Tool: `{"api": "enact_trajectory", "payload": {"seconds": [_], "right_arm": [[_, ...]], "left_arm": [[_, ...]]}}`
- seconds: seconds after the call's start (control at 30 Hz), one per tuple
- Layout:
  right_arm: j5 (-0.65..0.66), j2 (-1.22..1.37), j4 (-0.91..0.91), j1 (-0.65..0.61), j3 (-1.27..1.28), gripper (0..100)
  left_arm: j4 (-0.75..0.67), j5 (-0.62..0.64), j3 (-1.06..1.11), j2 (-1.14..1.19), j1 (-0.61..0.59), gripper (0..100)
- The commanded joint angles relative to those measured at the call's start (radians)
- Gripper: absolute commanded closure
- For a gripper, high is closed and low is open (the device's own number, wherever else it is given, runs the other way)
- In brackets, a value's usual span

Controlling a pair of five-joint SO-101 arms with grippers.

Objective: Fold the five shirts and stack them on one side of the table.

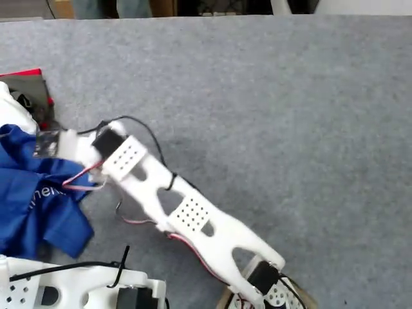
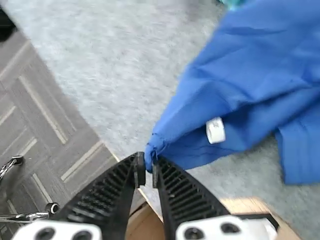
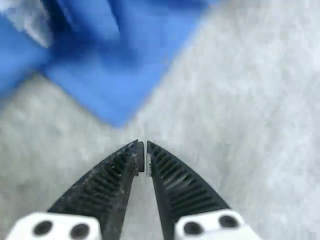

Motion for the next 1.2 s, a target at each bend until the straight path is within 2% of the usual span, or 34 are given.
{"api": "enact_trajectory", "payload": {"seconds": [0.0, 0.2, 0.33, 0.4, 0.53, 0.6, 0.8, 0.97, 1.17], "right_arm": [[0.005, -0.084, 0.057, 0.044, -0.042, 98.5], [-0.009, -0.157, 0.057, 0.117, -0.033, 98.5], [-0.015, -0.147, 0.006, 0.038, -0.033, 97.9], [-0.029, -0.111, -0.029, -0.023, -0.035, 92.9], [-0.100, -0.025, -0.121, -0.107, -0.035, 75.6], [-0.133, 0.004, -0.140, -0.138, -0.035, 72.0], [-0.124, 0.033, -0.137, -0.175, -0.012, 75.1], [0.009, -0.019, -0.077, -0.175, 0.101, 99.2], [0.023, -0.081, 0.035, -0.052, 0.110, 98.5]], "left_arm": [[0.055, 0.025, -0.045, 0.002, 0.053, 97], [0.068, 0.068, -0.062, 0.002, 0.096, 97], [0.068, 0.071, -0.071, 0.002, 0.096, 97], [0.068, 0.097, -0.073, 0.002, 0.094, 97], [0.069, 0.117, -0.116, -0.002, 0.088, 97], [0.069, 0.117, -0.137, 0.000, 0.087, 97], [0.091, 0.117, -0.154, -0.008, 0.085, 97], [0.110, 0.117, -0.154, -0.008, 0.087, 97], [0.110, 0.117, -0.154, 0.000, 0.091, 97]]}}
